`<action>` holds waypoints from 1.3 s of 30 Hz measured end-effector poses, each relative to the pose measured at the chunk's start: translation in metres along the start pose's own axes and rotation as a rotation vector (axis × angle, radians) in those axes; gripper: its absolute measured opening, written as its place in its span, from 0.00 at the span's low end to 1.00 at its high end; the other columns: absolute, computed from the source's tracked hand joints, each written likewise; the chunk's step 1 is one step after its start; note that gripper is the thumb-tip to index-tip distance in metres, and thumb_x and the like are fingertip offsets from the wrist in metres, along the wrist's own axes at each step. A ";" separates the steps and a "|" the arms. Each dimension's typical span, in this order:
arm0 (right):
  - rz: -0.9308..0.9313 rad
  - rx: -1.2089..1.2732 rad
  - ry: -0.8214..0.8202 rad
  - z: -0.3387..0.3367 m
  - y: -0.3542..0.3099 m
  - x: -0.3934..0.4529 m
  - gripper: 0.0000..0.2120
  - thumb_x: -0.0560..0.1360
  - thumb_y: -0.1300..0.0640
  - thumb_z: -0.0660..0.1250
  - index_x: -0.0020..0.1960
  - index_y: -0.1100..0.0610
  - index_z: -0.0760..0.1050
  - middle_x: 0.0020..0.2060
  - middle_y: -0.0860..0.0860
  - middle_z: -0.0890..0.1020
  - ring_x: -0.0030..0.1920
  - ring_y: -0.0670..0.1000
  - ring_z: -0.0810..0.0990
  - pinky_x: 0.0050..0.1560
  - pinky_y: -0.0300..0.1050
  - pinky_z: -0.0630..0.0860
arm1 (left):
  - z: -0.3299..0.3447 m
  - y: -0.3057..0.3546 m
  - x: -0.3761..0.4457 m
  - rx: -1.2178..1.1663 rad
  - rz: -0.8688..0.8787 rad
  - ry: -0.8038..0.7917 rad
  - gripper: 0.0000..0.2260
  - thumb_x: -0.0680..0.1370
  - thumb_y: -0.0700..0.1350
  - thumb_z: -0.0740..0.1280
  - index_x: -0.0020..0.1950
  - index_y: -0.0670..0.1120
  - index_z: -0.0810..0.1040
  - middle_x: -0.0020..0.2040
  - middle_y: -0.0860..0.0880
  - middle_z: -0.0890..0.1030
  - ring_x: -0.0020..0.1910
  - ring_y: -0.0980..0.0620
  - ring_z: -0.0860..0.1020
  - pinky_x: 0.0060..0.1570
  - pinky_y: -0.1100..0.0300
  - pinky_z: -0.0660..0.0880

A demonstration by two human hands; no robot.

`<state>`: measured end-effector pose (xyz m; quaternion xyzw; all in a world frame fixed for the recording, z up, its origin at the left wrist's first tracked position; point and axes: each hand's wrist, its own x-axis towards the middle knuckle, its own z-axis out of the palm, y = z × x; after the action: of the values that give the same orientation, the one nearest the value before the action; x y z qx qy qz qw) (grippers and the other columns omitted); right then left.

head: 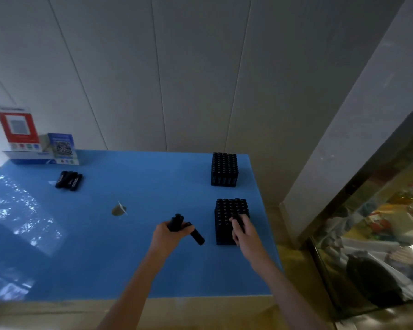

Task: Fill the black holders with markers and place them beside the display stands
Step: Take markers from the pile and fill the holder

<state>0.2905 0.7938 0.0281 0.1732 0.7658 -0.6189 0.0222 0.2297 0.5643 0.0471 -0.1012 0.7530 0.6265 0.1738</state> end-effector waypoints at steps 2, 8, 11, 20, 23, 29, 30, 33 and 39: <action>-0.036 -0.057 -0.005 -0.002 0.005 0.004 0.28 0.76 0.30 0.55 0.71 0.41 0.62 0.39 0.37 0.66 0.38 0.38 0.67 0.47 0.38 0.65 | -0.005 -0.003 0.002 -0.009 -0.003 0.032 0.10 0.72 0.43 0.77 0.51 0.40 0.84 0.23 0.53 0.71 0.20 0.56 0.65 0.22 0.63 0.63; -0.235 -0.336 -0.014 -0.009 -0.009 0.007 0.04 0.80 0.51 0.65 0.50 0.50 0.77 0.44 0.46 0.75 0.43 0.42 0.76 0.45 0.35 0.71 | -0.015 -0.012 -0.004 -0.044 -0.012 0.056 0.09 0.73 0.43 0.77 0.50 0.41 0.84 0.23 0.49 0.67 0.20 0.54 0.62 0.22 0.61 0.60; -0.294 -0.471 -0.044 -0.016 -0.007 0.008 0.05 0.78 0.54 0.69 0.53 0.49 0.79 0.45 0.42 0.80 0.45 0.40 0.78 0.48 0.34 0.76 | -0.016 -0.013 -0.007 -0.033 -0.016 0.064 0.08 0.73 0.44 0.77 0.49 0.42 0.84 0.24 0.50 0.68 0.20 0.54 0.63 0.23 0.60 0.60; -0.377 -0.571 -0.001 -0.017 0.004 0.017 0.07 0.76 0.56 0.72 0.54 0.53 0.81 0.44 0.45 0.80 0.42 0.42 0.80 0.46 0.36 0.78 | -0.009 -0.011 -0.014 -0.059 -0.040 0.051 0.08 0.74 0.43 0.76 0.50 0.42 0.84 0.24 0.51 0.68 0.21 0.53 0.62 0.21 0.62 0.60; -0.392 -0.585 -0.012 -0.013 0.007 0.020 0.08 0.76 0.59 0.72 0.54 0.53 0.81 0.43 0.45 0.82 0.41 0.39 0.79 0.45 0.32 0.76 | -0.009 -0.013 -0.016 -0.052 -0.043 0.054 0.08 0.74 0.43 0.76 0.51 0.42 0.84 0.24 0.50 0.68 0.21 0.53 0.61 0.21 0.62 0.60; -0.404 -0.630 -0.021 -0.008 0.012 0.026 0.08 0.76 0.59 0.71 0.55 0.54 0.81 0.45 0.46 0.84 0.43 0.42 0.81 0.47 0.34 0.78 | -0.014 -0.015 -0.017 -0.075 -0.046 0.065 0.09 0.73 0.43 0.77 0.51 0.42 0.84 0.25 0.50 0.68 0.22 0.53 0.62 0.22 0.62 0.60; -0.412 -0.644 -0.021 -0.008 0.012 0.026 0.08 0.76 0.59 0.71 0.56 0.54 0.81 0.46 0.47 0.84 0.44 0.42 0.81 0.48 0.34 0.78 | -0.015 -0.015 -0.017 -0.074 -0.043 0.066 0.09 0.73 0.43 0.77 0.51 0.42 0.84 0.26 0.50 0.68 0.22 0.53 0.62 0.22 0.62 0.60; -0.427 -0.684 -0.030 -0.010 0.011 0.029 0.08 0.77 0.60 0.70 0.56 0.55 0.81 0.48 0.47 0.84 0.47 0.42 0.81 0.50 0.34 0.78 | -0.015 -0.014 -0.017 -0.065 -0.033 0.064 0.09 0.73 0.43 0.77 0.51 0.42 0.84 0.26 0.50 0.68 0.23 0.53 0.62 0.23 0.62 0.60; -0.448 -0.760 -0.032 -0.009 0.013 0.023 0.07 0.78 0.57 0.69 0.56 0.51 0.77 0.48 0.43 0.83 0.46 0.40 0.80 0.48 0.37 0.79 | -0.008 -0.011 -0.016 -0.050 -0.031 0.046 0.08 0.74 0.42 0.76 0.50 0.42 0.84 0.25 0.49 0.68 0.22 0.53 0.61 0.22 0.62 0.60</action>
<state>0.2739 0.8101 0.0118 -0.0272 0.9572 -0.2856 -0.0385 0.2474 0.5530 0.0446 -0.1313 0.7392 0.6400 0.1636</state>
